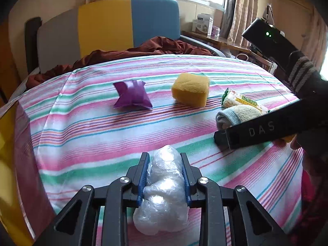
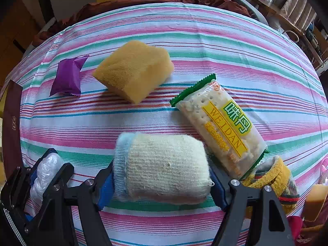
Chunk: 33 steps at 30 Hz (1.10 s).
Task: Organize objects
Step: 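Carry the plastic-wrapped bundle into the gold tray and open the left gripper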
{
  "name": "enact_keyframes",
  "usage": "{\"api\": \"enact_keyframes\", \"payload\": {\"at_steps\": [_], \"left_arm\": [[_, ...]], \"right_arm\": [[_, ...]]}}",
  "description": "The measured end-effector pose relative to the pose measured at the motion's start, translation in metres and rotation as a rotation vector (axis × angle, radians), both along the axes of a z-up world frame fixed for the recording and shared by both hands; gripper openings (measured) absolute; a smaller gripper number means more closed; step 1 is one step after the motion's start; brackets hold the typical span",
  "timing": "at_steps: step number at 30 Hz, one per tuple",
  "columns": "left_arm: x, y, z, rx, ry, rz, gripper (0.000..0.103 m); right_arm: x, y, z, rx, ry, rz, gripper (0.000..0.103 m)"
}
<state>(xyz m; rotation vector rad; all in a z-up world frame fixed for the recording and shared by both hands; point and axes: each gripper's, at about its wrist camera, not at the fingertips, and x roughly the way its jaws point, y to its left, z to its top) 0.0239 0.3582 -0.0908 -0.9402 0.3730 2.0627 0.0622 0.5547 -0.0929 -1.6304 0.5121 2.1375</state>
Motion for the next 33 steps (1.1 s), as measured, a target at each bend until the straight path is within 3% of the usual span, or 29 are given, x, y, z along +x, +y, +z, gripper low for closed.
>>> {"api": "enact_keyframes", "payload": {"at_steps": [9,20,26,33], "left_arm": [[0.014,-0.026,0.029,0.034,0.031,0.006,0.029],[0.010,-0.076,0.070,0.072,0.102,0.087,0.029],[-0.014,-0.117,0.086,0.087,0.093,0.189,0.030],[-0.047,-0.164,0.089,0.047,0.119,0.349,0.030]], "right_arm": [[0.004,-0.007,0.003,0.015,0.001,0.004,0.078],[0.001,-0.007,0.000,0.027,0.000,0.009,0.078],[-0.002,-0.012,0.005,0.036,-0.003,0.013,0.077],[0.000,-0.014,0.006,0.045,-0.005,0.018,0.077]]}}
